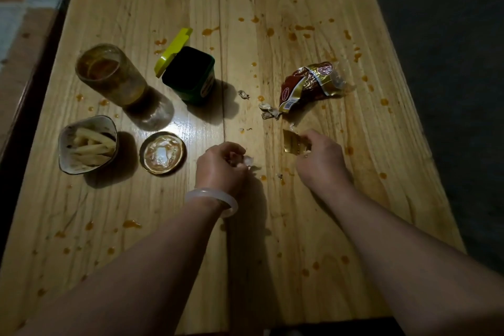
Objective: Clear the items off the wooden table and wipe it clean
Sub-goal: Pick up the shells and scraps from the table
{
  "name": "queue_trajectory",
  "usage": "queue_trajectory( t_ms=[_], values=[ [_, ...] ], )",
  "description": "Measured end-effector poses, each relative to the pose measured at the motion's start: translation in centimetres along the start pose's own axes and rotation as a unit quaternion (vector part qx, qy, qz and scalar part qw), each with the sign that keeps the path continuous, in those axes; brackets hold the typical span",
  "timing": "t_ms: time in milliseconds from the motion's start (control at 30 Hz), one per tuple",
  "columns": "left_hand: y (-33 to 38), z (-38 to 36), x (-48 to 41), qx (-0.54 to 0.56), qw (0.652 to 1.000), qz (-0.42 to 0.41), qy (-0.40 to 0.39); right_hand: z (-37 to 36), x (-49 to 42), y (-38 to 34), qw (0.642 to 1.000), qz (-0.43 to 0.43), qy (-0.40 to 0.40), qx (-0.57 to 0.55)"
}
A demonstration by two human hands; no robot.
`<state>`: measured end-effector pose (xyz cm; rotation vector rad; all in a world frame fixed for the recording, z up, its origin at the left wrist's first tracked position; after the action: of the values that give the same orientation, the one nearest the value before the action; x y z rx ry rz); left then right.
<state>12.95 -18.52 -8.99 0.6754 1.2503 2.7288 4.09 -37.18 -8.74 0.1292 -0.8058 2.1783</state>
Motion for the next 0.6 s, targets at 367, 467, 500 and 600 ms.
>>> queue_trajectory(
  t_ms=[367,467,500,600],
  values=[
    [-0.9,1.6,1.4,0.048,0.999,0.009,-0.024,-1.2,1.5,0.1,0.998,0.012,0.037,-0.039],
    [-1.4,1.7,1.8,0.046,0.999,0.015,-0.025,-1.2,2.3,0.4,0.995,-0.017,0.046,-0.090],
    [-1.5,1.8,2.0,0.049,0.998,0.017,-0.026,-1.1,2.7,0.3,0.994,-0.026,0.046,-0.097],
    [-1.7,2.2,2.3,0.074,0.997,0.031,-0.017,-1.0,4.1,-0.1,0.994,-0.036,0.040,-0.091]
  ],
)
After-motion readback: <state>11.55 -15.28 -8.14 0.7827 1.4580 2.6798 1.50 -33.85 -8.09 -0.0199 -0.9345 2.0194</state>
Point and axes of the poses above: each hand's wrist, its own x-axis away from the middle knuckle, its own z-axis out of the back of the hand, y = z × x, the point moved 7 cm from there along -x, towards the middle knuckle, and after that the axes turned 5 degrees about x, right-handed, at the moved point
